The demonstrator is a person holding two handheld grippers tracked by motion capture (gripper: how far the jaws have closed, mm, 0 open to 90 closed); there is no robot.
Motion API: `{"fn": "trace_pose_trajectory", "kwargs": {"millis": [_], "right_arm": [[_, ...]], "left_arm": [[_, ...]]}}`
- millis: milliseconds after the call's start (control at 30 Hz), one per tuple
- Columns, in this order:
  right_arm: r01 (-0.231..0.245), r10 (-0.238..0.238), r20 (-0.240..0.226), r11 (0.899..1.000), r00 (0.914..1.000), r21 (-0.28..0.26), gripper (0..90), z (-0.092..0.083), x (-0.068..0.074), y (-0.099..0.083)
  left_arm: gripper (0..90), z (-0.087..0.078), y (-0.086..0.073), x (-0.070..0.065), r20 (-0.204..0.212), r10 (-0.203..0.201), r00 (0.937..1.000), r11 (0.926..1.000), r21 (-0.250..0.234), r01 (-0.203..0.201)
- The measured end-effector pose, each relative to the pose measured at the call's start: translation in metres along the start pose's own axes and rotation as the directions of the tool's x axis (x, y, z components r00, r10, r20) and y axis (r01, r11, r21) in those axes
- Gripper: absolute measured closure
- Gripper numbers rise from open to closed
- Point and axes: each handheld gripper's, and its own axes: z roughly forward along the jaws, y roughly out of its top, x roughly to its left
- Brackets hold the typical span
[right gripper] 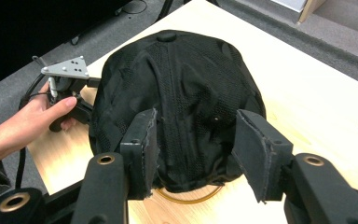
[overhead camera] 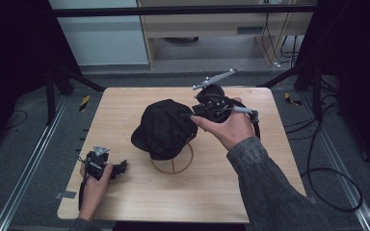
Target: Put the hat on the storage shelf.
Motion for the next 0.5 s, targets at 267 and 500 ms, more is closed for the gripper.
{"fn": "trace_pose_trajectory", "kwargs": {"millis": [267, 500], "right_arm": [[-0.006, 0.006, -0.005, 1.000, 1.0000, -0.013, 47.4, -0.008, -0.002, -0.002], [-0.018, 0.018, -0.006, 0.999, 0.9998, -0.028, 43.0, -0.018, -0.006, -0.004]], "left_arm": [[0.0, 0.000, 0.000, 0.000, 0.000, 0.000, 1.0000, 1.0000, 0.000, 0.000], [0.0, 0.000, 0.000, 0.000, 0.000, 0.000, 1.0000, 1.0000, -0.002, 0.000]]}}
